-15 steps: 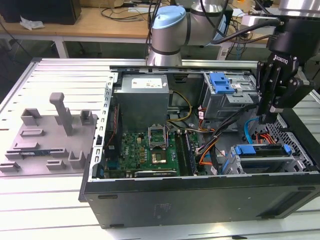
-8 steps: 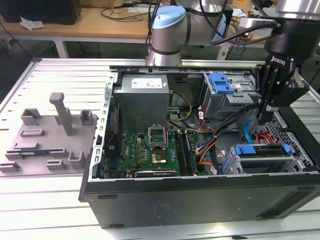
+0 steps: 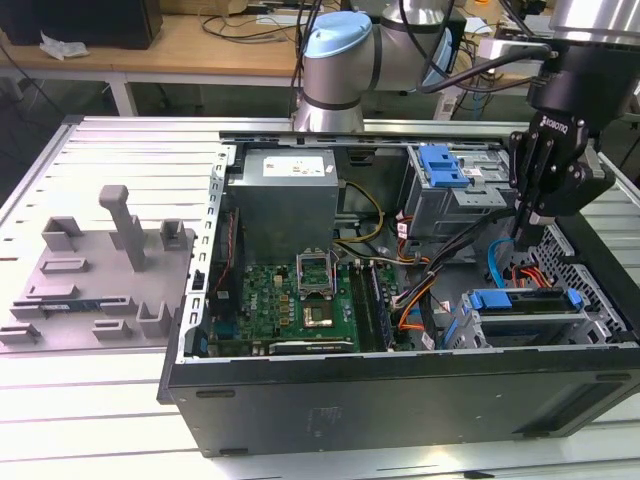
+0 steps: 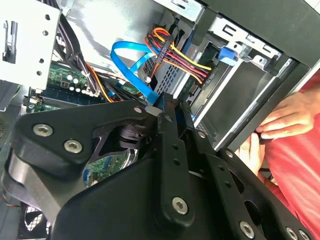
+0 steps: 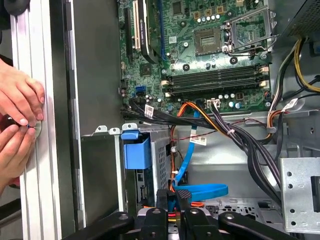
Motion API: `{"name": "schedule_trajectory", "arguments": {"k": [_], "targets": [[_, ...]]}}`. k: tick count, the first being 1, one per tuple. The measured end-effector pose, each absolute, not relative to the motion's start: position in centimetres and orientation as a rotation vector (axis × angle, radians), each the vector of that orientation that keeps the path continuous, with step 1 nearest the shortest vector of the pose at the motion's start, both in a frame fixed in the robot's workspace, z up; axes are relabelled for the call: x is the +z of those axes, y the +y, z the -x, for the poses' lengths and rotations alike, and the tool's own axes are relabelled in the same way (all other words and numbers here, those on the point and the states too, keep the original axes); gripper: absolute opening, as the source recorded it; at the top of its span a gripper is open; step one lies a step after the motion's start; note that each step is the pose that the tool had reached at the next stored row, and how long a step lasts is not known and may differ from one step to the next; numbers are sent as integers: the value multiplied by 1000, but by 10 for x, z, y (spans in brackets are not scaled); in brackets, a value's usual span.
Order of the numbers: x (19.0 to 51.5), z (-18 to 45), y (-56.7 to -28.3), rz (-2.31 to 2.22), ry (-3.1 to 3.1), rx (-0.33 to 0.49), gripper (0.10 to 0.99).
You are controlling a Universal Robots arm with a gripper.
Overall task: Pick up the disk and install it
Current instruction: 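Insert the second disk wire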
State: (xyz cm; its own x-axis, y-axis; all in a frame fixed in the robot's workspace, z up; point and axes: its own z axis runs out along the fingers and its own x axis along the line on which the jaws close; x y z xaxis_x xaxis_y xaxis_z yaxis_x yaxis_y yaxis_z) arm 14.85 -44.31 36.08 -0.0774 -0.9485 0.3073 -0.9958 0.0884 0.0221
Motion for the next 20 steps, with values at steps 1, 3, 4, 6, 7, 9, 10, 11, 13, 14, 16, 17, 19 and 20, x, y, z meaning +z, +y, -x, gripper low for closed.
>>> {"name": "schedule_trajectory", "arguments": {"k": [1, 3, 4, 6, 7, 9, 10, 11, 13, 14, 16, 17, 19, 20], "targets": [[361, -148, -443, -1949, -2124, 283, 212], [361, -148, -443, -1948, -2125, 283, 212], [361, -148, -443, -1947, -2126, 282, 212], [361, -148, -443, -1944, -2128, 282, 161], [361, -148, -443, -1943, -2129, 282, 161], [361, -148, -443, -1942, -2130, 282, 161], [361, -149, -443, -1942, -2130, 282, 161], [361, -148, -443, -1942, -2130, 282, 161], [361, -149, -444, -1942, -2130, 281, 161], [361, -149, -445, -1942, -2130, 280, 161], [361, -149, -451, -1947, -2135, 268, 161], [361, -149, -454, -1951, -2138, 260, 161], [361, -149, -463, -1967, -2154, 230, 161], [361, -149, -465, -1971, -2158, 222, 161]]}}
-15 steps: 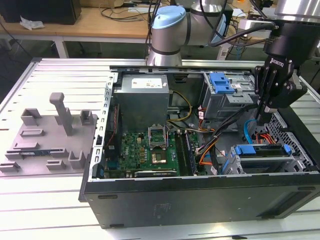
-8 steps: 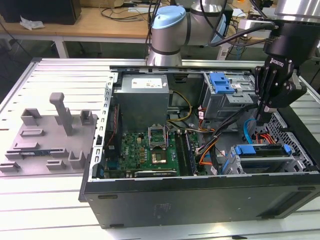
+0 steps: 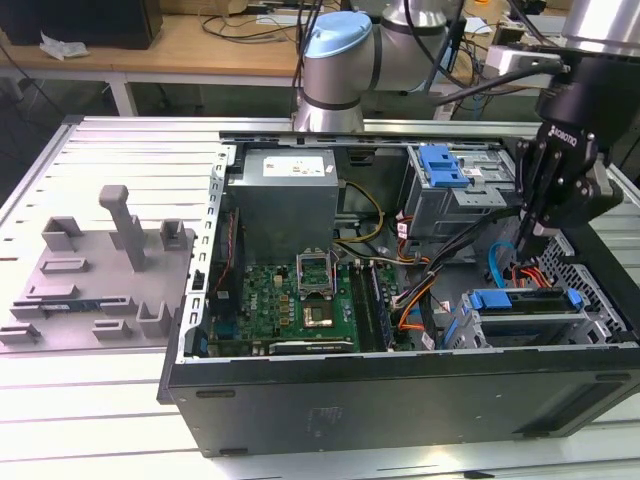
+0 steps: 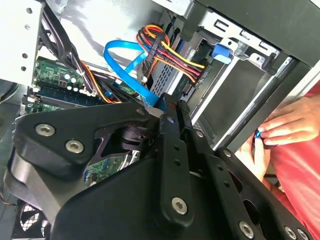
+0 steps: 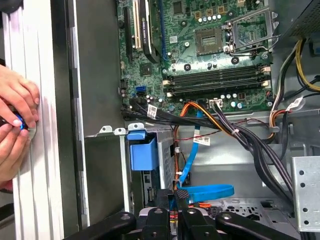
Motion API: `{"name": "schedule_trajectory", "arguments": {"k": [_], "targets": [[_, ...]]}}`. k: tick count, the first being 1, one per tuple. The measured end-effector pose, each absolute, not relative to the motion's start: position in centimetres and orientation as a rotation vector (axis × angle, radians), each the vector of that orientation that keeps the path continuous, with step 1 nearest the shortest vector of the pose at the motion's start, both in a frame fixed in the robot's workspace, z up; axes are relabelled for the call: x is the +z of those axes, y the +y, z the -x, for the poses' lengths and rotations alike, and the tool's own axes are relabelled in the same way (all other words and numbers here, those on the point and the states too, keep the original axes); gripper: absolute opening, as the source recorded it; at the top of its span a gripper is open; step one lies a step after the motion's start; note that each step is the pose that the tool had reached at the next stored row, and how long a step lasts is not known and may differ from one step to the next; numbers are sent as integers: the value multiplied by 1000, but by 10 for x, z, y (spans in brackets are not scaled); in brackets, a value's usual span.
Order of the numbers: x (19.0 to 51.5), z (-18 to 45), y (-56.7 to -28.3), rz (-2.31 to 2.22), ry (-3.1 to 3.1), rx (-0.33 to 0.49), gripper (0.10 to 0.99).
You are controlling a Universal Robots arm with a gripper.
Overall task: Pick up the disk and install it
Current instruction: 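Insert the second disk wire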
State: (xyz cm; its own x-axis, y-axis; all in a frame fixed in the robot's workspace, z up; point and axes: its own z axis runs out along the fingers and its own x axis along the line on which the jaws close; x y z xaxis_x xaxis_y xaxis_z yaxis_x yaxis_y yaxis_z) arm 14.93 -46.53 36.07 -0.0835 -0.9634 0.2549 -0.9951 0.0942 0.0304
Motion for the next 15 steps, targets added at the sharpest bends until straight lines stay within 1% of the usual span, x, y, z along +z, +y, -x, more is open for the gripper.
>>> {"name": "schedule_trajectory", "arguments": {"k": [3, 6, 8, 12, 15], "targets": [[361, -149, -473, -1981, -2167, 203, 161], [361, -149, -490, -2003, -2189, 159, 161], [361, -149, -495, -2012, -2198, 140, 161], [361, -149, -505, -2045, -2231, 73, 161], [361, -149, -510, -2061, -2246, 43, 161]]}}
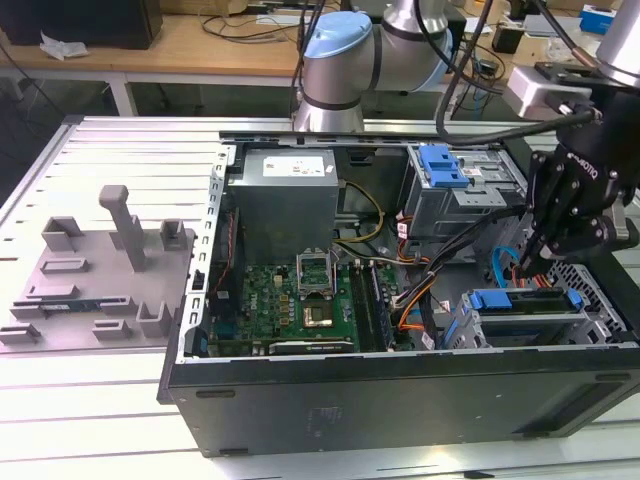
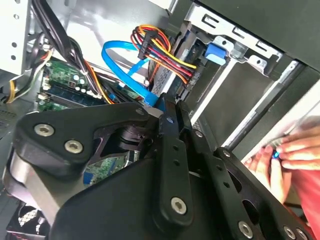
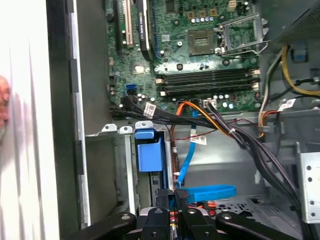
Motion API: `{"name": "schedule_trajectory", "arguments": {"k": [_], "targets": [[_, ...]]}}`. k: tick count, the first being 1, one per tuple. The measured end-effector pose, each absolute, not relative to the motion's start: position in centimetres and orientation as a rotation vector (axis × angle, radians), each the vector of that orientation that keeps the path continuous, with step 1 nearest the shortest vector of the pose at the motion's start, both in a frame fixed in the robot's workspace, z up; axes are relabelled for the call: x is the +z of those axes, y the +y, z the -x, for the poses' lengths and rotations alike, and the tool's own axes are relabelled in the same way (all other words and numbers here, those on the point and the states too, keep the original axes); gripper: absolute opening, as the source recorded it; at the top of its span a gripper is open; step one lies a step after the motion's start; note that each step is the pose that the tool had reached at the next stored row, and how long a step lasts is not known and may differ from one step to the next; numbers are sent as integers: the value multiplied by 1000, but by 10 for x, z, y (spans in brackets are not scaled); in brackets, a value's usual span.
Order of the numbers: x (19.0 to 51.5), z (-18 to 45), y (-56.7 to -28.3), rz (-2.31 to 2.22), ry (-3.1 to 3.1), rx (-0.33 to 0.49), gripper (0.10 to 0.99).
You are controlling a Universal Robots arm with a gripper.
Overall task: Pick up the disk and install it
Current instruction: 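Insert the second disk wire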
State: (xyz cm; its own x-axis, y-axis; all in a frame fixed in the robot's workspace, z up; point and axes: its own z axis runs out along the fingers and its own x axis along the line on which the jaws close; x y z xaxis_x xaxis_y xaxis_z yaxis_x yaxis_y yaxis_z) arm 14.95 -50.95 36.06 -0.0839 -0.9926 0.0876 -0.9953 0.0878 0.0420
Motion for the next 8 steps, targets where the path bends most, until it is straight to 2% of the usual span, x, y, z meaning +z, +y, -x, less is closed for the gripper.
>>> {"name": "schedule_trajectory", "arguments": {"k": [8], "targets": [[360, -150, -529, -2095, -2281, -17, 161]]}}
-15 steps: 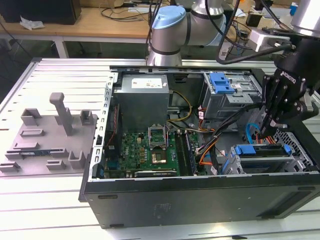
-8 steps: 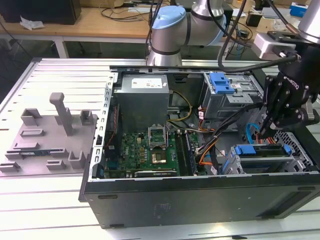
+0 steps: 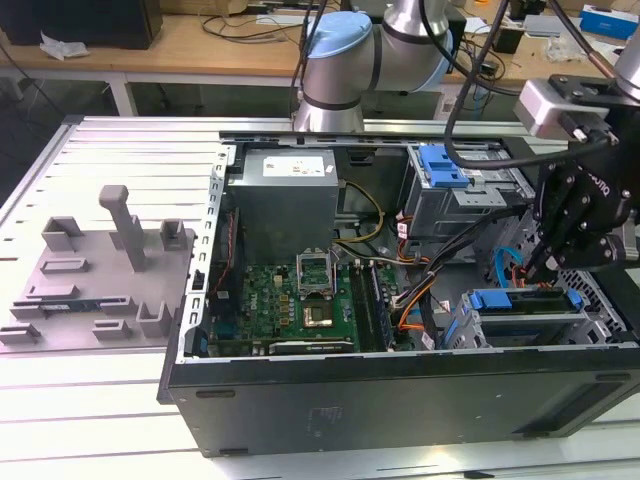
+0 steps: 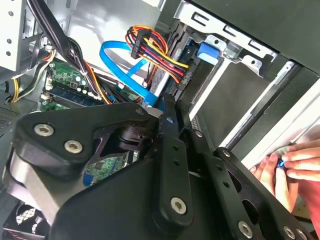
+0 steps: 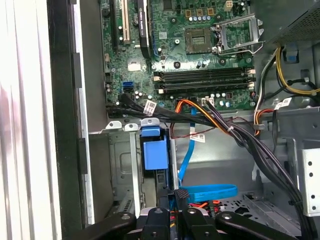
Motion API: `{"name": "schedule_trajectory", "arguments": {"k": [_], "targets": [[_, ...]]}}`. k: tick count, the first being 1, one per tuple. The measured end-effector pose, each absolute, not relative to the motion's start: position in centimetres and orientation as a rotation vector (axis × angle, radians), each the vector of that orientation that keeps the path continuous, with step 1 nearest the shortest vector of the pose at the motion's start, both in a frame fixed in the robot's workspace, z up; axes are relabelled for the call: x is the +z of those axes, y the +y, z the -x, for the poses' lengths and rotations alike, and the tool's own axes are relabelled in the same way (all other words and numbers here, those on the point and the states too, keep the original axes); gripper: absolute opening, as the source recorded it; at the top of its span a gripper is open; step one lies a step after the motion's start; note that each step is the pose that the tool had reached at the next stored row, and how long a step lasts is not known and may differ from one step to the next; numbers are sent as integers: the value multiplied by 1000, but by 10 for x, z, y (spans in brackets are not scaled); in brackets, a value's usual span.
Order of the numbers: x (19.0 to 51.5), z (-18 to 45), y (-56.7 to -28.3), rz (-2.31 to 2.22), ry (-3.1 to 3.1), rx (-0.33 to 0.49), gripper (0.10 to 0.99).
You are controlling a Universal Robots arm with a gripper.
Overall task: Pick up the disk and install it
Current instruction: 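Insert the second disk wire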
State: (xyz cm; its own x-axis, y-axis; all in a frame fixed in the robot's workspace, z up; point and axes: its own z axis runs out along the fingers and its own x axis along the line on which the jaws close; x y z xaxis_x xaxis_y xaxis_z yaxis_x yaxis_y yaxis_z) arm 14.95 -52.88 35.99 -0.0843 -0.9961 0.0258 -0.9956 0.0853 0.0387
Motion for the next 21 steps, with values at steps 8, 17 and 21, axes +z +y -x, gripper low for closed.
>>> {"name": "schedule_trajectory", "arguments": {"k": [8, 17, 21], "targets": [[357, -150, -531, -2110, -2290, -46, 161], [353, -152, -535, -2117, -2284, -47, 161], [351, -154, -537, -2120, -2283, -49, 161]]}}
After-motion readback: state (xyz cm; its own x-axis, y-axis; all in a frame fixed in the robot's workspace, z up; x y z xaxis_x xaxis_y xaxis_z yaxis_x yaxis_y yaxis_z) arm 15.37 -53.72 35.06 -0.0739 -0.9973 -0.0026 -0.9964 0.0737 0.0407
